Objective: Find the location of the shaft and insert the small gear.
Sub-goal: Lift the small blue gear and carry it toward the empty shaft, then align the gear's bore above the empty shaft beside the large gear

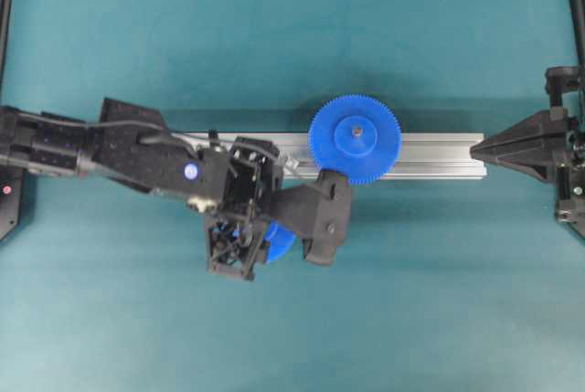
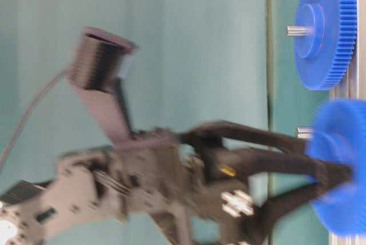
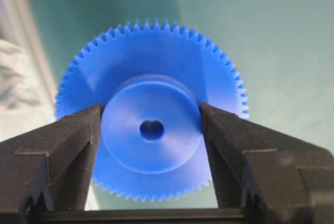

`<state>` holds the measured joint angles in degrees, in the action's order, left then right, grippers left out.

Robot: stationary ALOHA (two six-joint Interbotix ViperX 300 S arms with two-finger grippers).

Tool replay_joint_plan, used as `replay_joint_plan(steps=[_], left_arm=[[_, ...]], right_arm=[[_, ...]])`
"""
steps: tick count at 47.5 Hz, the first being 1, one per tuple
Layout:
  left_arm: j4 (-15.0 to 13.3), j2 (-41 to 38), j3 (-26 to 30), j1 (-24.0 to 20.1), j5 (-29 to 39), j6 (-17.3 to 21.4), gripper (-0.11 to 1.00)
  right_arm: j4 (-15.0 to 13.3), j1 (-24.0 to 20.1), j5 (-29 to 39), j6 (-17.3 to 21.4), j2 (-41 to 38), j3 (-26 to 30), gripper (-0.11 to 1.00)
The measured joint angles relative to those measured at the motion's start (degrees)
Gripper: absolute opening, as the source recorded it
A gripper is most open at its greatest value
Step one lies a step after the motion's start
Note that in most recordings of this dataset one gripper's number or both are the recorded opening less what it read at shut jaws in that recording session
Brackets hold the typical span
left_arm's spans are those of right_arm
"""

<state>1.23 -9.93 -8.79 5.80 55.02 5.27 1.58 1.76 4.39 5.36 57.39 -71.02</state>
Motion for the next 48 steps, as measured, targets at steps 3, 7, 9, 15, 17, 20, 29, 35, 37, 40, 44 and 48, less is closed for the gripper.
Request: replay_joint_plan(steps=[3,7,9,15,17,20,29,35,37,40,44,48], left_arm=[[0.0,0.6,0.6,-0.7,0.1,0.4,0.63],[0.0,1.5,1.1,-1.4,0.2,0.8,0.63],[0.0,1.9,1.3,-1.8,0.3,1.0,0.63],[0.0,3.3,1.7,-2.6,0.4,1.1,0.63],[0.0,3.5,1.8,-2.9,0.4,1.1,0.63],[0.1,3.9,2.0,-3.3,0.4,1.5,0.63],[0.1,4.0,2.0,-4.4,0.4,3.8,0.63],[0.1,4.0,2.0,-5.0,0.4,4.7,0.63],[0.1,4.0,2.0,-5.3,0.4,4.7,0.63],[0.1,4.0,2.0,-5.8,0.4,4.7,0.63],[0.1,4.0,2.0,-6.5,0.4,4.8,0.63],[0.1,4.0,2.0,-6.9,0.4,4.9,0.63]], right_arm=[[0.0,-0.1,0.0,0.0,0.0,0.0,0.02],[0.0,-0.1,0.0,0.0,0.0,0.0,0.02],[0.0,0.0,0.0,-0.1,0.0,0.0,0.02],[0.0,0.0,0.0,0.0,0.0,0.0,0.02],[0.0,0.0,0.0,0.0,0.0,0.0,0.02],[0.0,0.0,0.0,-0.1,0.0,0.1,0.02],[0.0,-0.1,0.0,0.0,0.0,0.0,0.02],[0.0,0.0,0.0,0.0,0.0,0.0,0.02],[0.0,-0.1,0.0,0.0,0.0,0.0,0.02],[0.0,0.0,-0.1,0.0,0.0,0.0,0.02],[0.0,-0.1,0.0,0.0,0.0,-0.2,0.02],[0.0,0.1,0.0,-0.1,0.0,-0.4,0.02]])
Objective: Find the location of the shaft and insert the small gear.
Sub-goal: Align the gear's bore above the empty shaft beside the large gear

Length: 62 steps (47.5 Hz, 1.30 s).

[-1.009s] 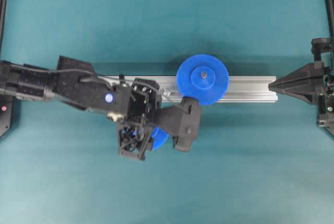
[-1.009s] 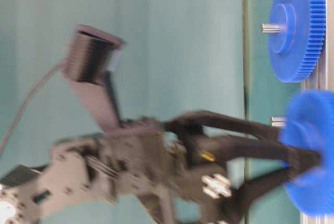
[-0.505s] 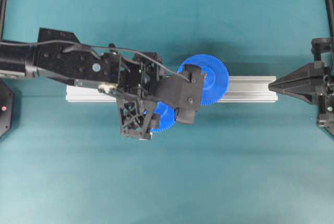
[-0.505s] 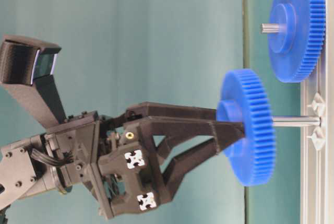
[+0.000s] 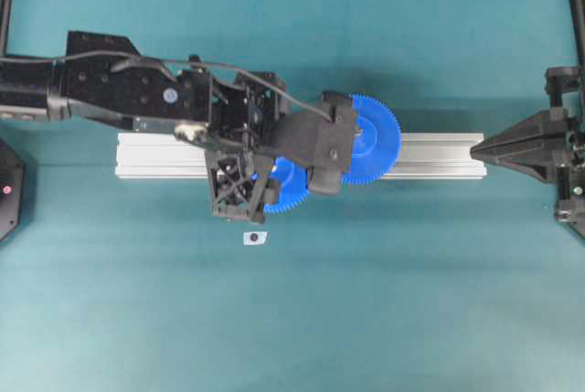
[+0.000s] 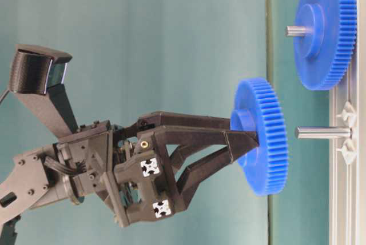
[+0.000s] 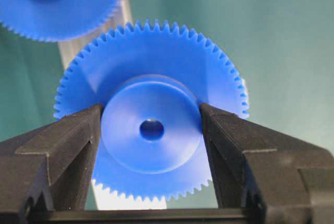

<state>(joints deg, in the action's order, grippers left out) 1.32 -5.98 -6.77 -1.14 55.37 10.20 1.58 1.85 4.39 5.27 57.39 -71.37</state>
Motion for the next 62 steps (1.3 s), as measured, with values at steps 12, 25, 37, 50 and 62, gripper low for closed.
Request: replay_joint_plan(steps=[12,25,37,50,62], left_arm=[[0.0,-0.3,0.0,-1.0,-0.1,1.1,0.63],[0.2,-1.9,0.4,-1.8,-0.4,2.7,0.63],[0.2,-3.3,1.5,-2.5,-0.5,2.9,0.63],[0.2,-4.3,1.5,-2.6,-1.1,2.9,0.63],[0.2,-4.9,0.5,-2.8,-1.7,2.9,0.63]], right_arm=[[0.0,0.8,-0.1,0.1,0.1,0.0,0.02],[0.0,1.0,-0.1,0.1,0.0,-0.1,0.02],[0.0,1.4,-0.1,0.1,0.0,-0.2,0.02],[0.0,1.8,-0.2,0.1,0.0,-0.2,0.02],[0.0,2.0,-0.2,0.1,0.1,-0.1,0.02]])
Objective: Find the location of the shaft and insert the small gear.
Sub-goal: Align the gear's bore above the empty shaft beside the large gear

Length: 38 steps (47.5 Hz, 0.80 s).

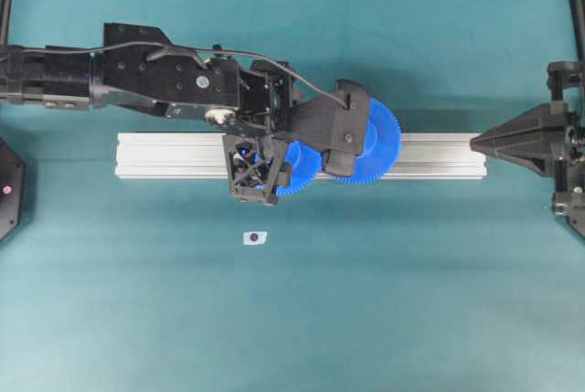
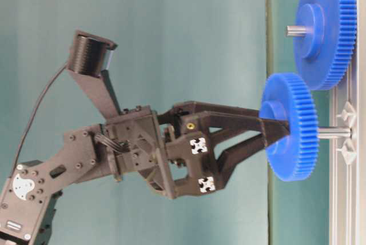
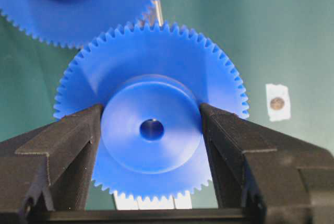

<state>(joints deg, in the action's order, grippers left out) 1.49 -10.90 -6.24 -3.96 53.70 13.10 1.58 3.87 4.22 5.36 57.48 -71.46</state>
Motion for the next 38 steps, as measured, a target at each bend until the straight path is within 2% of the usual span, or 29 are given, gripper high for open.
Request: replay_joint_plan(steps=[17,38], left_arm=[[0.0,0.2,-1.6,-0.2,-0.8,-0.1,0.63],[-0.3,0.7,-3.0,-2.4,-1.3,0.4,0.63]], right_arm=[[0.0,0.1,0.0,0.0,1.4,-0.6,0.02],[0.0,0.2,0.1,0.0,2.4,-0.6,0.02]])
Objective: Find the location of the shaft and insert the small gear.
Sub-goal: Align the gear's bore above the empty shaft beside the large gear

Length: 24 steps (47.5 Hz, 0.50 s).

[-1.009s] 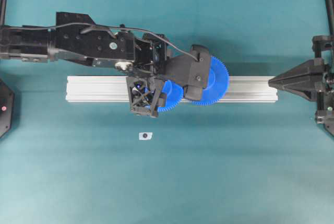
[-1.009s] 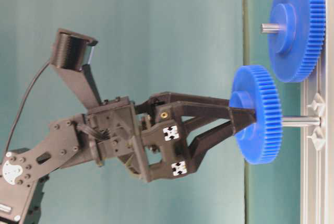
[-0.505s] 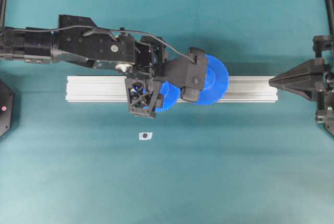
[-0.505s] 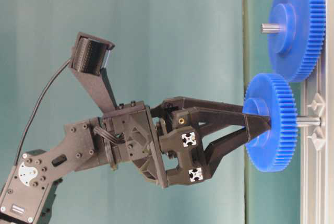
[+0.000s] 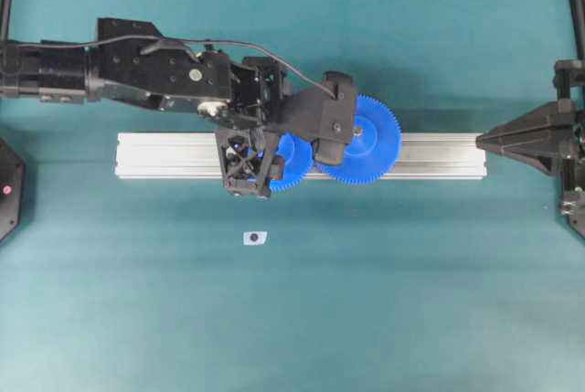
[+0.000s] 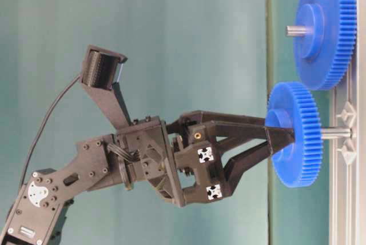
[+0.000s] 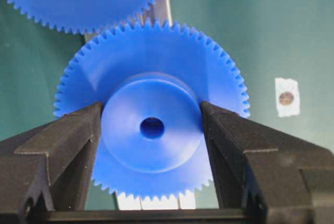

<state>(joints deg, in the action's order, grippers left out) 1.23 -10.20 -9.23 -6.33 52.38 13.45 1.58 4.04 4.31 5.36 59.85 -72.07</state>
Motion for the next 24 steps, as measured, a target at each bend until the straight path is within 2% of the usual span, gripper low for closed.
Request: replay_joint_plan(steps=[24], left_arm=[[0.1,-0.3,0.8,0.0,0.6,1.0,0.63]], right_arm=[[0.0,0.0,0.1,0.0,0.0,-0.1,0.02]])
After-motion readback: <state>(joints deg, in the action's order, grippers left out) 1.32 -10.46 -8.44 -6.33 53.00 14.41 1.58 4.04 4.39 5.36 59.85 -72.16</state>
